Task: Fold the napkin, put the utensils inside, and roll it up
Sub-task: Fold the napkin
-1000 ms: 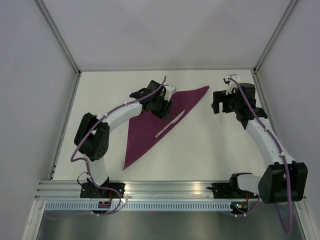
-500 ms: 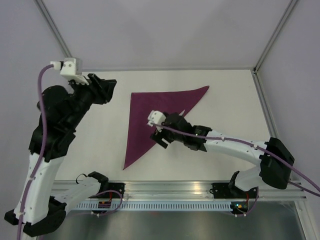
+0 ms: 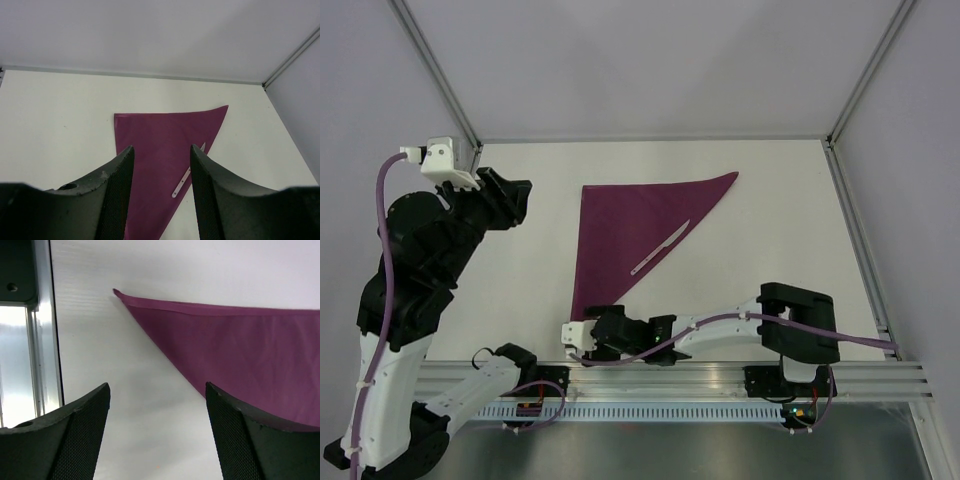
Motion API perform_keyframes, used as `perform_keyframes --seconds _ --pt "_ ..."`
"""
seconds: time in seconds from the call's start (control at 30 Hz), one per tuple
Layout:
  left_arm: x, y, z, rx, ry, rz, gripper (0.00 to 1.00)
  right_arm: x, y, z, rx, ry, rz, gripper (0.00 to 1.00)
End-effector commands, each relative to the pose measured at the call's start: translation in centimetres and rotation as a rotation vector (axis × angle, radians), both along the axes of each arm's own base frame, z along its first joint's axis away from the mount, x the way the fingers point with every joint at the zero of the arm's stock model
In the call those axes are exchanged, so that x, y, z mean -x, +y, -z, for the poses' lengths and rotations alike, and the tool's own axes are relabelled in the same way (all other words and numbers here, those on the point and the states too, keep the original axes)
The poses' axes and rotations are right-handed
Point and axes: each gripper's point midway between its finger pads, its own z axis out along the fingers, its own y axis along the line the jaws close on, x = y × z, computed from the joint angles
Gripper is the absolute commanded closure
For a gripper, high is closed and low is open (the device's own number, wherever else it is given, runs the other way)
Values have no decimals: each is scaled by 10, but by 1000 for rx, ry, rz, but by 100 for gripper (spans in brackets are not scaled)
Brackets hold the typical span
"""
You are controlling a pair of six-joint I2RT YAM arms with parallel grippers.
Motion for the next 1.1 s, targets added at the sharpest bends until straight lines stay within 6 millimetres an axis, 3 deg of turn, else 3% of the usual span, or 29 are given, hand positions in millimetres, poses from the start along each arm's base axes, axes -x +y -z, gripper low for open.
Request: perform_keyframes --seconds 0.0,0.43,0.77,1.07 --pt "8 10 -1 16 8 -41 46 -1 28 -15 -88 -90 -17 18" --pt "13 16 2 -4 17 -58 47 15 69 18 -72 -155 -58 22" --pt "13 15 5 -3 28 -51 47 8 81 30 -62 -197 -51 32" --pt "11 13 10 -9 38 -45 48 6 82 35 -47 -218 -59 50"
